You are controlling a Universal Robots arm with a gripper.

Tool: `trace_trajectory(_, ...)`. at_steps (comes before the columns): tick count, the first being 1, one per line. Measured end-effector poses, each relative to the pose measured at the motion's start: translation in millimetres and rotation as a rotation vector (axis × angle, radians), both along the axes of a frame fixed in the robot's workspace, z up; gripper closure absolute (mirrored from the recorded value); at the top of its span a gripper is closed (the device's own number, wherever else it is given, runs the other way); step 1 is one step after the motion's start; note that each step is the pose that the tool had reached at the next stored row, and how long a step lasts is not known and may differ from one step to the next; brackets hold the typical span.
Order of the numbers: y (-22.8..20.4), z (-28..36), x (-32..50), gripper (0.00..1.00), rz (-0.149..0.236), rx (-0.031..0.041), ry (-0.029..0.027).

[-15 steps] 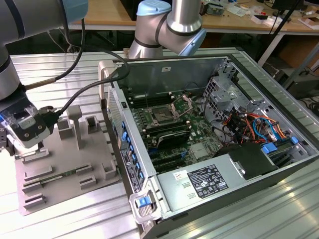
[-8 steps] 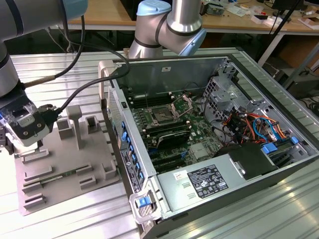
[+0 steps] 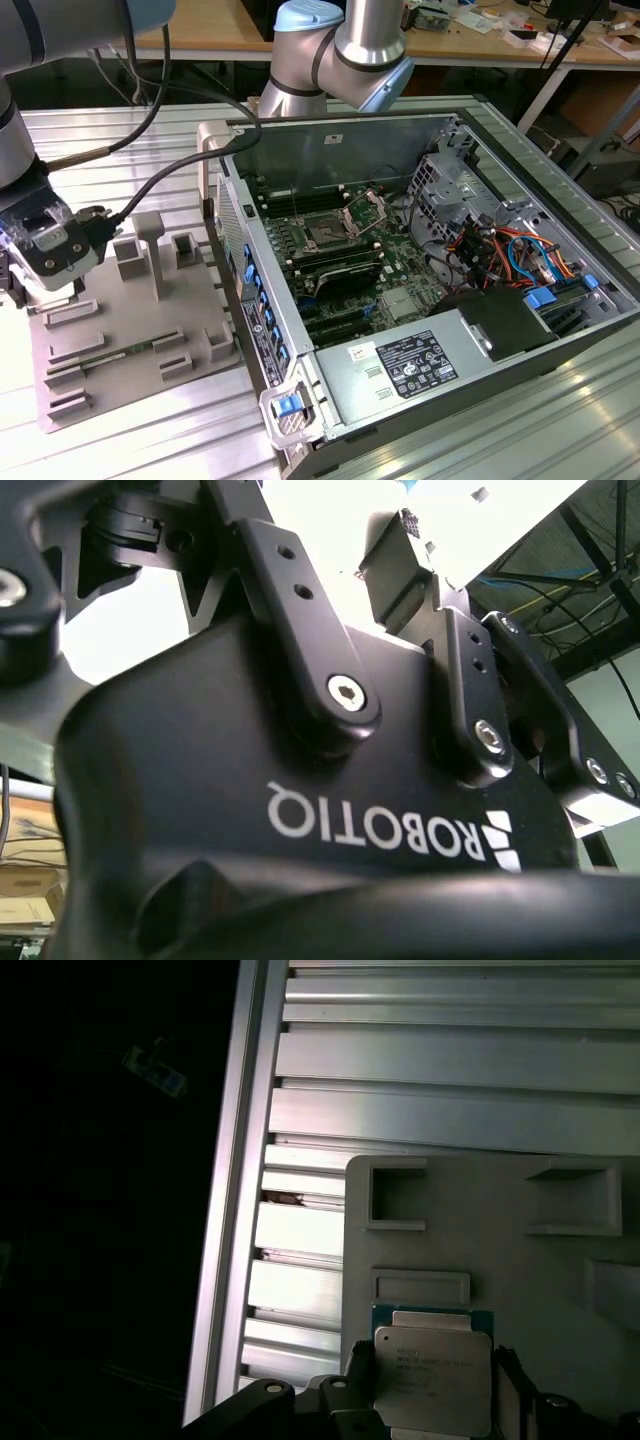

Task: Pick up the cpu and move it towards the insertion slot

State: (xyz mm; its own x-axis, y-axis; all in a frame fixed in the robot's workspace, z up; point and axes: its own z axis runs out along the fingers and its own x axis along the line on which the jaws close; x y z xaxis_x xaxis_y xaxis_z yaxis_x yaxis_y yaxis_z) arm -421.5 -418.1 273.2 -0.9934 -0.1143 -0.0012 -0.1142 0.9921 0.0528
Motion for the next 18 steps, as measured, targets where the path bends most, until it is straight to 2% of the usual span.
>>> trace_trajectory(18, 0.0, 12.3, 0.0, 0.45, 0.000, 0.0003, 0.0001)
